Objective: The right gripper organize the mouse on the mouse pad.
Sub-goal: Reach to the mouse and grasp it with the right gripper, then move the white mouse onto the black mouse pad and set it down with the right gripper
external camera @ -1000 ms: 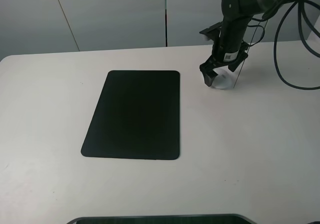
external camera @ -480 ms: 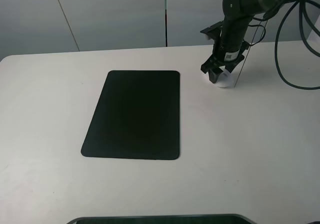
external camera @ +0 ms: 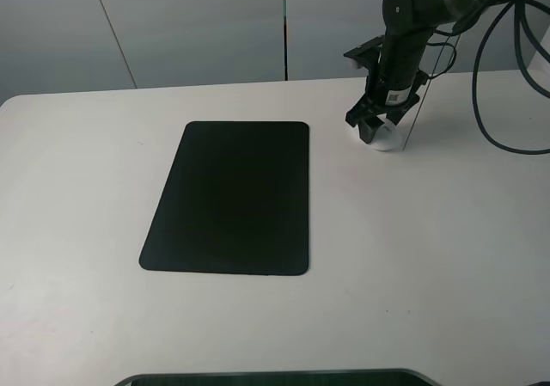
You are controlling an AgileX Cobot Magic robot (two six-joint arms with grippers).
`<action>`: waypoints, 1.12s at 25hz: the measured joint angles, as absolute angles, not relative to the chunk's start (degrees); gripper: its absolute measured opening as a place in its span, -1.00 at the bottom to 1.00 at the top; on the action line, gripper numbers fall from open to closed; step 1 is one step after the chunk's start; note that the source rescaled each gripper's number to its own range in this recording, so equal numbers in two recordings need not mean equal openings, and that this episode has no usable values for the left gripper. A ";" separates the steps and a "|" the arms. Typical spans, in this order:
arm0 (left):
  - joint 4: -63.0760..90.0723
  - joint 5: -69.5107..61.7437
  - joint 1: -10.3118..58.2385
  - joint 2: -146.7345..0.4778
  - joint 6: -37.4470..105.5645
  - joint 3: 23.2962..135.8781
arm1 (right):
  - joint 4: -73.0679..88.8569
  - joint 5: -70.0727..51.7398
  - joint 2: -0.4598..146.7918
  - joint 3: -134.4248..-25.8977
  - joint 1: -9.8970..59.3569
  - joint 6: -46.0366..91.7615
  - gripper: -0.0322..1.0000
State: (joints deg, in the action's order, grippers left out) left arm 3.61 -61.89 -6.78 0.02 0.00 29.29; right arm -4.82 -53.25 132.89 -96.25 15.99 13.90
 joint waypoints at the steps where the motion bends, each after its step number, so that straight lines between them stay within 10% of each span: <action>1: 3.61 -61.89 -6.78 0.02 0.00 29.29 | -4.82 -53.25 132.89 -96.25 15.99 13.89 -0.94; 28: 3.61 -61.89 -6.78 0.02 0.00 29.29 | -4.82 -65.95 132.09 -106.64 15.99 14.21 -0.94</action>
State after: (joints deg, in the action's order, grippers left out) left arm 3.61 -61.89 -6.78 0.02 0.00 29.29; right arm -4.82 -65.95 132.09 -106.64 15.99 14.21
